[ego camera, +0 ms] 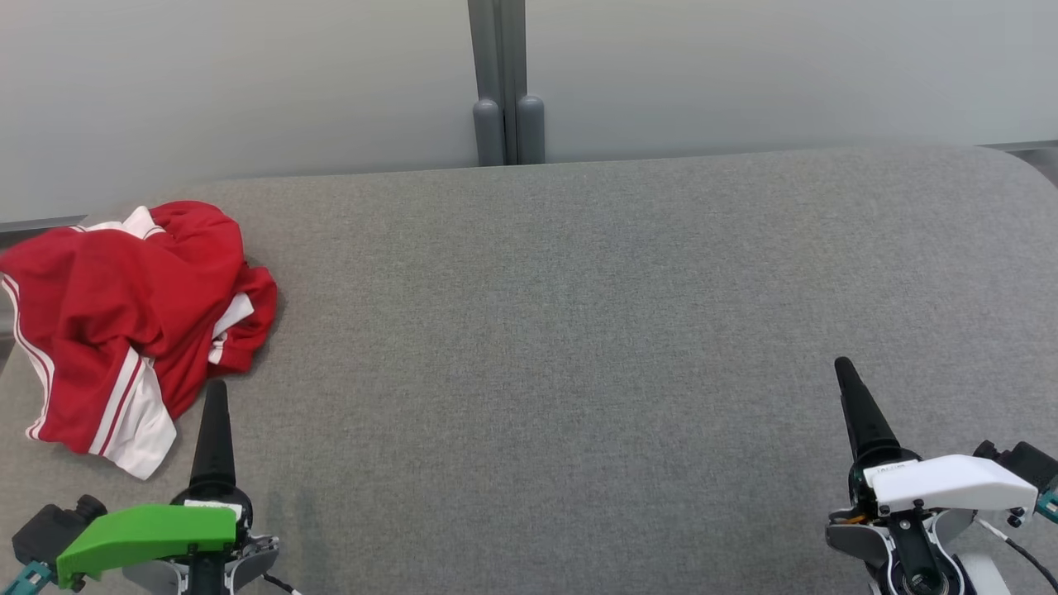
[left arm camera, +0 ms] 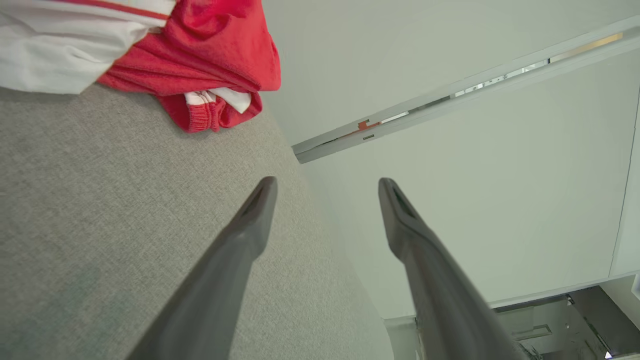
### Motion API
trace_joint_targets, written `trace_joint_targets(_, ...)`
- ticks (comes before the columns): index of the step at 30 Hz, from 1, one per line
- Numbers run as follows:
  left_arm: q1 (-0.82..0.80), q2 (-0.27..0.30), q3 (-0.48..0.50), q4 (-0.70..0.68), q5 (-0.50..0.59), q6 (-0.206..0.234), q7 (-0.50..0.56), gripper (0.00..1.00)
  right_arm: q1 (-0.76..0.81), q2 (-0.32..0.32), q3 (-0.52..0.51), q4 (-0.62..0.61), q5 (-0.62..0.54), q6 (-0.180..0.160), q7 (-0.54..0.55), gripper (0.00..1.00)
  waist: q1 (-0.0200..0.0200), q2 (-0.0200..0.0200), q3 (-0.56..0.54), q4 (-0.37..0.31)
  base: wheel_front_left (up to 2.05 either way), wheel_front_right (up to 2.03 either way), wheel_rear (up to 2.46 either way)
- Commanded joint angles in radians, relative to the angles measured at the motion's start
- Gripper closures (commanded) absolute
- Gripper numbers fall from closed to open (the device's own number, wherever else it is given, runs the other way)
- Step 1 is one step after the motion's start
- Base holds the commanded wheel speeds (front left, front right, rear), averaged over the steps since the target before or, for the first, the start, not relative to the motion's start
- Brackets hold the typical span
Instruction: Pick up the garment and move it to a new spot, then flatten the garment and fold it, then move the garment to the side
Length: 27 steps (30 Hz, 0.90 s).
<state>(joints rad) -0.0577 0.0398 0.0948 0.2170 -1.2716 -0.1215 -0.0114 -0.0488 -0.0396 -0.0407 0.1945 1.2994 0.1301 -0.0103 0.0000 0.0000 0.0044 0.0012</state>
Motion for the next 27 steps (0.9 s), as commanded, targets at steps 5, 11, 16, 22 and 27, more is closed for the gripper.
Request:
trace_joint_targets(5,-0.019,0.007,-0.010,-0.033,0.153,0.002,-0.026,0.00,-0.003,-0.006,0.015,-0.033,-0.104,0.000,-0.026,0.00,0.0000,0.0000,-0.001,0.001,0.00,0.00,0.00)
trace_joint_targets(11,-0.014,0.009,-0.025,-0.050,0.300,0.001,-0.048,0.00,0.002,-0.007,0.025,-0.047,-0.198,0.000,-0.049,0.00,0.0000,0.0000,-0.001,0.001,0.00,0.00,0.00)
trace_joint_targets(16,-0.008,0.010,-0.041,-0.062,0.411,0.000,-0.065,0.00,0.004,-0.008,0.033,-0.057,-0.279,0.001,-0.065,0.00,0.0000,0.0000,-0.001,0.000,0.00,0.00,0.00)
trace_joint_targets(22,-0.002,0.016,-0.064,-0.074,0.531,0.000,-0.083,0.00,0.008,-0.008,0.046,-0.067,-0.366,0.001,-0.085,0.00,0.0000,0.0000,-0.002,0.001,0.00,0.00,0.00)
trace_joint_targets(27,0.003,0.021,-0.083,-0.078,0.609,0.001,-0.099,0.00,0.011,-0.009,0.055,-0.077,-0.437,0.001,-0.100,0.00,0.0000,0.0000,-0.003,0.002,0.00,0.00,0.00)
